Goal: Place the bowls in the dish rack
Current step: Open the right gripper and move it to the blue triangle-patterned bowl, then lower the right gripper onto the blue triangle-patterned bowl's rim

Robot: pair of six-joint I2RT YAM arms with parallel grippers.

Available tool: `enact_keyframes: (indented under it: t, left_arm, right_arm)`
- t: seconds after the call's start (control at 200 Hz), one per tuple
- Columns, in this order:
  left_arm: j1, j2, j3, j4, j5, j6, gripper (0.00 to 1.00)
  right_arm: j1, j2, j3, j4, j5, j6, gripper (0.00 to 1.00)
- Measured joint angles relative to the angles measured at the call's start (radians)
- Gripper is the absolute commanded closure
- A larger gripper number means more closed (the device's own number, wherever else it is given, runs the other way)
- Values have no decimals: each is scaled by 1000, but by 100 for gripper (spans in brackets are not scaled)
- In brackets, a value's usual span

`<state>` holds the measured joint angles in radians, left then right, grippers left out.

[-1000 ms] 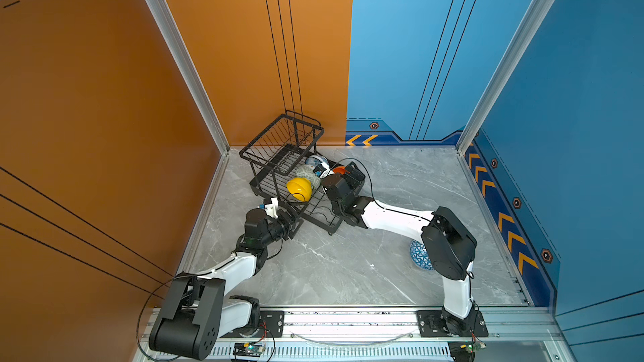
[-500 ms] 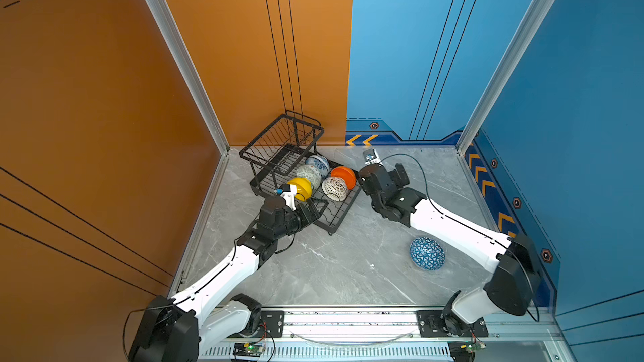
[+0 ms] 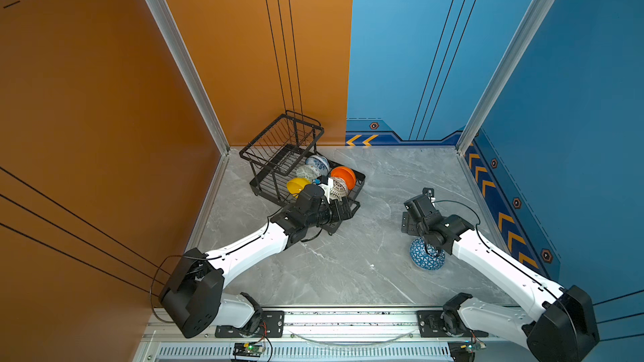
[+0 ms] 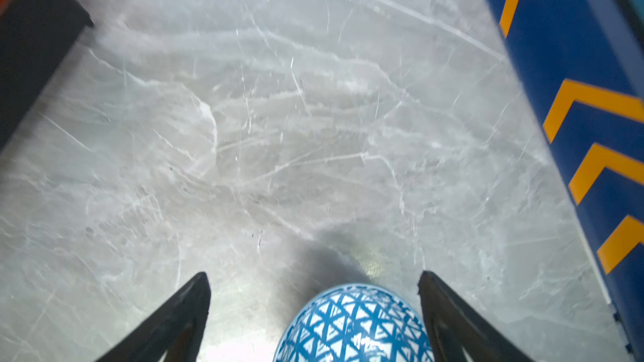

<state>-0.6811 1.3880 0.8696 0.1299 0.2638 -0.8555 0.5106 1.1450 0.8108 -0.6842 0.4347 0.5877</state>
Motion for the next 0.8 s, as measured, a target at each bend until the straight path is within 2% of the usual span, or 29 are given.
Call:
enact_keyframes:
  t: [0.255,0.55,0.801]
  left_arm:
    - [-27,32,17,0,-3,3,2]
    - [-27,32,17,0,-3,3,2]
    - [-20,32,16,0,-3,3,2]
  right_arm:
    - [2,2,-108,1,-90,77,29]
    - [43,83,-135,52,-147,108,52]
    - [71,134,-137,79,-150,114,65]
